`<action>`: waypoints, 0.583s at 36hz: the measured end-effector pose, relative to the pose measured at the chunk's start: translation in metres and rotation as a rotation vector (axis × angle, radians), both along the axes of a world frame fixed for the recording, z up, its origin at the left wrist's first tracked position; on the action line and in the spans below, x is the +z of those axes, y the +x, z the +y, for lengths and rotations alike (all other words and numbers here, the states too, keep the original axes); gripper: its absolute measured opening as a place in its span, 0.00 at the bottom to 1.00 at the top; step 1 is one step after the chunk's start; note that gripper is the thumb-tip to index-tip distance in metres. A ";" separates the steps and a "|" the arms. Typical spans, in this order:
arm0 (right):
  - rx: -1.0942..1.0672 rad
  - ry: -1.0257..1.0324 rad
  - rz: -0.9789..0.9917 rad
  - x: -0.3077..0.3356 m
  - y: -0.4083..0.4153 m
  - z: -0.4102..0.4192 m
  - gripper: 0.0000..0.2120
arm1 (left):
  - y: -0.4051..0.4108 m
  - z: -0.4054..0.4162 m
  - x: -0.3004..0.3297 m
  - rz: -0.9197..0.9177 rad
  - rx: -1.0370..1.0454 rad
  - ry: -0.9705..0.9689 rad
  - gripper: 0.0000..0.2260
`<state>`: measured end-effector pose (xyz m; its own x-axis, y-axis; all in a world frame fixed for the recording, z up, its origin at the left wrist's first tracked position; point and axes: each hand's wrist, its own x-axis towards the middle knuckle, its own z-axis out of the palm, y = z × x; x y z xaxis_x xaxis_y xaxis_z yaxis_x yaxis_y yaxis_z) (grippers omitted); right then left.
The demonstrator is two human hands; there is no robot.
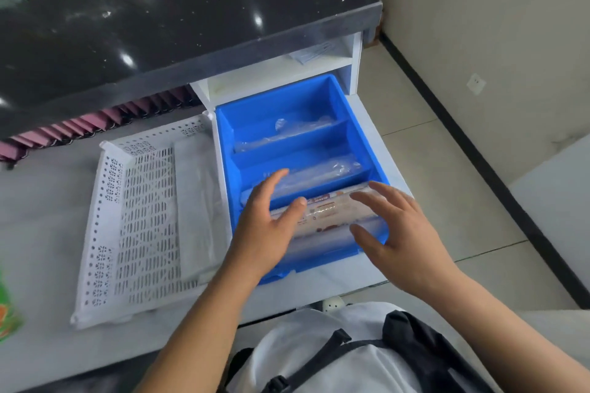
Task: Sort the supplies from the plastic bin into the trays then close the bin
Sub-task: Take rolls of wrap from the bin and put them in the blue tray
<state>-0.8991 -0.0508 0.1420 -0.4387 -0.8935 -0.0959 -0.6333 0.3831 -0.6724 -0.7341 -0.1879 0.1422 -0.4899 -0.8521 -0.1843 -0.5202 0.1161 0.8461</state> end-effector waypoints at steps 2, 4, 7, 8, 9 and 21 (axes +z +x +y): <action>0.010 0.024 0.016 0.002 0.002 -0.006 0.24 | 0.015 0.004 0.009 0.149 0.199 0.221 0.22; 0.018 0.048 0.041 0.003 0.004 -0.011 0.24 | 0.025 0.008 0.011 0.224 0.310 0.429 0.20; 0.033 0.028 0.071 0.004 0.009 -0.018 0.24 | 0.026 0.014 0.007 0.279 0.370 0.659 0.06; 0.045 0.012 0.081 0.005 0.012 -0.020 0.24 | 0.023 0.013 0.006 0.273 0.384 0.719 0.09; 0.066 0.004 0.096 0.006 0.014 -0.023 0.23 | 0.019 0.012 0.008 0.262 0.400 0.765 0.12; 0.049 0.133 0.180 -0.005 0.009 -0.030 0.28 | -0.004 -0.011 0.005 0.208 0.399 0.903 0.22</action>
